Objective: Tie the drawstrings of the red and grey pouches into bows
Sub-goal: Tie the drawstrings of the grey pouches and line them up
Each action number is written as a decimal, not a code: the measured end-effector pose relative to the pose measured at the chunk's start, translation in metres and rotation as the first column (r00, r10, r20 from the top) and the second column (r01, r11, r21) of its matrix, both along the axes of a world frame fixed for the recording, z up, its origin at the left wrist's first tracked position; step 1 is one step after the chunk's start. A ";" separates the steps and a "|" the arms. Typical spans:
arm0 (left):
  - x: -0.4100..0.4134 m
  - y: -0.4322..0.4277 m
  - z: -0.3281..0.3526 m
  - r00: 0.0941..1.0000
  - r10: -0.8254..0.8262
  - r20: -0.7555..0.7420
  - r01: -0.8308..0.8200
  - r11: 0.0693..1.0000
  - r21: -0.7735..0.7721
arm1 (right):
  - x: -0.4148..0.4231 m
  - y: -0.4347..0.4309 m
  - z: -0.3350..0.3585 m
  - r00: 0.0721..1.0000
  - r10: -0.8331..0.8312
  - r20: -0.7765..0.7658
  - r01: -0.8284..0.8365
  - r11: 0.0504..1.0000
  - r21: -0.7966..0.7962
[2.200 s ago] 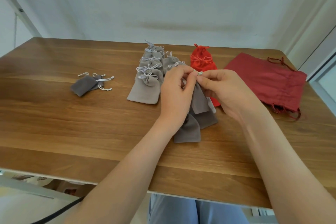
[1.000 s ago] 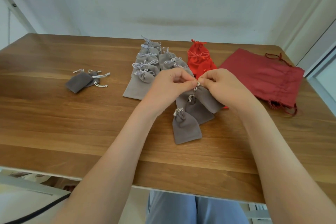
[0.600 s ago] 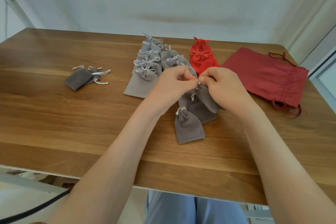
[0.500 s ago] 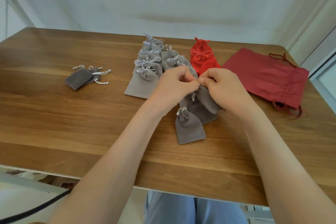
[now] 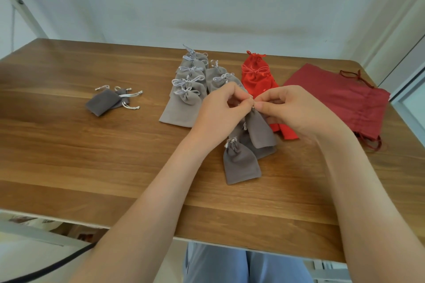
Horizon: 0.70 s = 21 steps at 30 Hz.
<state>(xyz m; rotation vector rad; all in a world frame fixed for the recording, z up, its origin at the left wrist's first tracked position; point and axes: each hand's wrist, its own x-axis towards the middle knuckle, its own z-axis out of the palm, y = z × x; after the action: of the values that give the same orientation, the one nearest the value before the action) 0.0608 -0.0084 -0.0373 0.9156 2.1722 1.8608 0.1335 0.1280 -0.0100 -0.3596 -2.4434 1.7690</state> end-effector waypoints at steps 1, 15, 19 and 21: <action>0.000 -0.001 0.002 0.999 -0.021 0.041 0.020 1.000 0.022 | 0.000 0.000 0.000 1.000 -0.006 -0.007 0.006 1.000 0.012; -0.007 -0.001 -0.003 0.960 -0.048 -0.275 -0.022 0.969 -0.245 | -0.005 -0.004 -0.008 0.984 -0.093 -0.149 0.158 0.836 0.526; -0.006 0.001 -0.010 0.842 -0.066 -0.535 -0.136 0.934 -0.330 | -0.009 -0.007 -0.013 0.985 -0.092 -0.146 0.159 0.812 0.561; -0.005 0.003 -0.013 0.719 0.008 -0.695 -0.243 0.940 -0.241 | -0.011 -0.009 -0.014 0.979 -0.125 -0.163 0.193 0.831 0.522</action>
<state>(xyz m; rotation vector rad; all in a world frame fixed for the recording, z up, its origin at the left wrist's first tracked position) 0.0562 -0.0052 -0.0507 1.6054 2.9004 1.2346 0.1224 0.1186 -0.0241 -0.3663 -2.5882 0.9449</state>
